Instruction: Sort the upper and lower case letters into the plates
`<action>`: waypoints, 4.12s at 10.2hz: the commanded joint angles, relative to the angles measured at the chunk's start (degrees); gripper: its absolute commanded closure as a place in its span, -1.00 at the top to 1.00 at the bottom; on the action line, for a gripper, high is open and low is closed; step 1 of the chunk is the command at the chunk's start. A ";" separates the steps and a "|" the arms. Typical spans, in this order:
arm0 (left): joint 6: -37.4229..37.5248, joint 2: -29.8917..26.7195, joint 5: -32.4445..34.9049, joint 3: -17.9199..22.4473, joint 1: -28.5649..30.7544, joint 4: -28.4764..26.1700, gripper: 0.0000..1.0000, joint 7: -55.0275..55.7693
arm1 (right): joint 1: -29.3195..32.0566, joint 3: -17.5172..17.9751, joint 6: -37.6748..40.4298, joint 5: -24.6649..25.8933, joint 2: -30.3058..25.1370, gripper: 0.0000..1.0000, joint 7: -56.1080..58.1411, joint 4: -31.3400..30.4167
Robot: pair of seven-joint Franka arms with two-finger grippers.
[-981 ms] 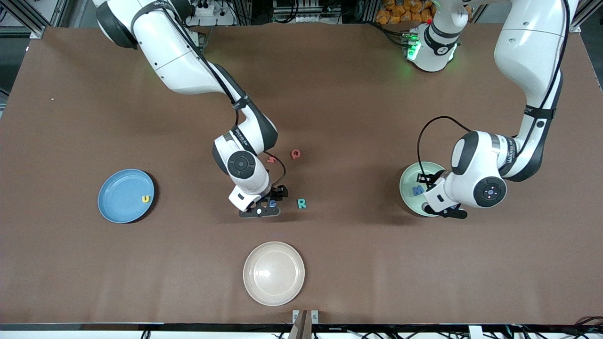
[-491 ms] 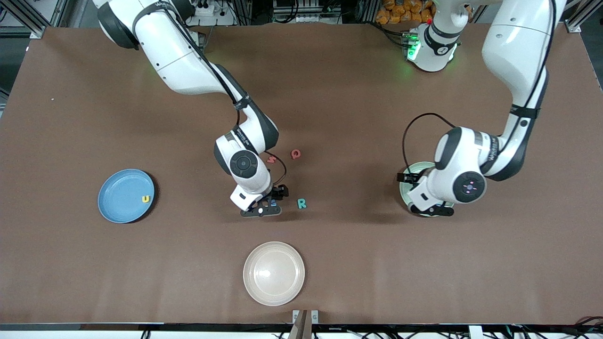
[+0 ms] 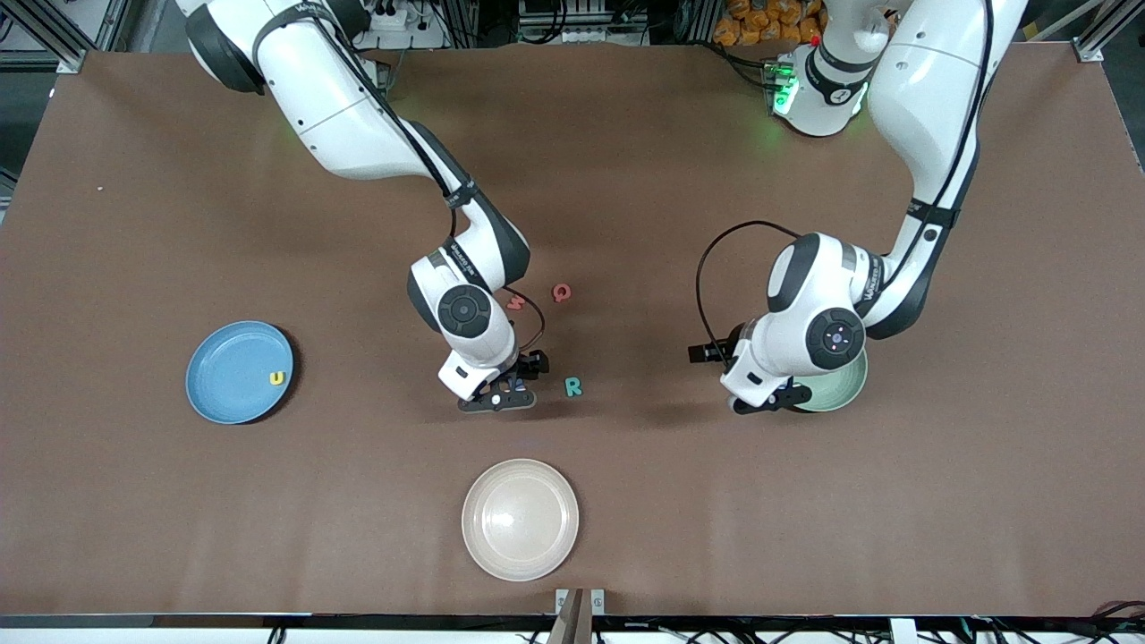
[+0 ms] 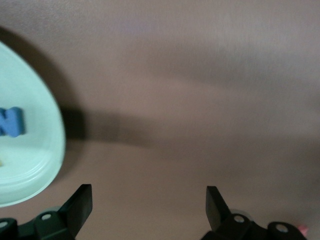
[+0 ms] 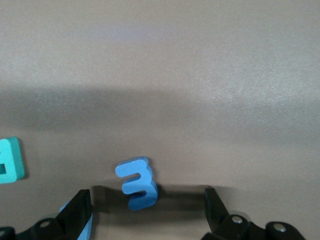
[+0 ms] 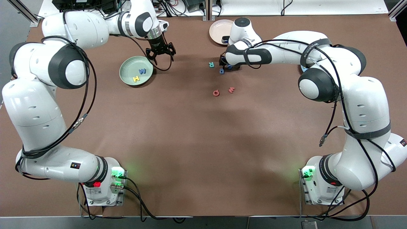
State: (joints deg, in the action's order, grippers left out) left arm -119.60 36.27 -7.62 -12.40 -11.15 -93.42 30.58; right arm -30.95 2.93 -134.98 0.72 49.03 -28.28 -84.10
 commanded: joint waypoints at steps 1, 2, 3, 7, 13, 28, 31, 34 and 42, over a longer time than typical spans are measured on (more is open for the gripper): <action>-0.98 2.83 -1.26 0.45 -2.81 3.77 1.00 6.57 | -0.96 -0.55 0.07 1.74 1.33 0.45 -1.34 1.31; -2.73 3.54 -1.52 0.45 -3.34 4.04 1.00 7.03 | -0.96 -0.55 0.07 2.78 1.33 -0.58 -1.42 1.31; -5.71 4.50 -1.79 0.28 -3.70 3.95 1.00 8.42 | -0.87 -0.55 0.07 2.97 1.33 -0.98 -1.34 1.31; -10.04 7.85 -1.52 0.62 -8.27 6.50 1.00 18.98 | -0.87 -0.55 0.07 3.06 1.33 -1.00 -0.98 1.40; -12.85 12.41 -1.26 5.78 -18.08 13.69 1.00 30.57 | 2.72 -0.38 6.46 2.35 -4.98 -1.00 -0.73 1.05; -29.11 22.70 19.57 19.17 -37.10 20.04 1.00 24.70 | 44.21 -0.47 11.58 2.44 -23.20 -1.00 55.44 -21.81; -29.03 22.61 19.75 19.87 -38.33 19.69 1.00 25.23 | 43.96 -0.47 11.49 2.27 -22.49 -0.22 54.39 -21.54; -28.41 22.53 19.75 19.96 -38.42 19.33 0.45 27.59 | 44.13 -0.47 11.32 2.71 -21.26 1.00 55.70 -20.75; -26.57 22.00 19.66 19.87 -39.21 19.33 -0.14 33.22 | 35.01 -0.20 11.05 0.68 -19.59 1.00 45.72 -18.29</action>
State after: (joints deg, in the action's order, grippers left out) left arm -147.53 57.93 10.69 7.13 -49.50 -74.02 61.27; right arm 6.27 2.68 -124.13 2.13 28.24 21.79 -103.98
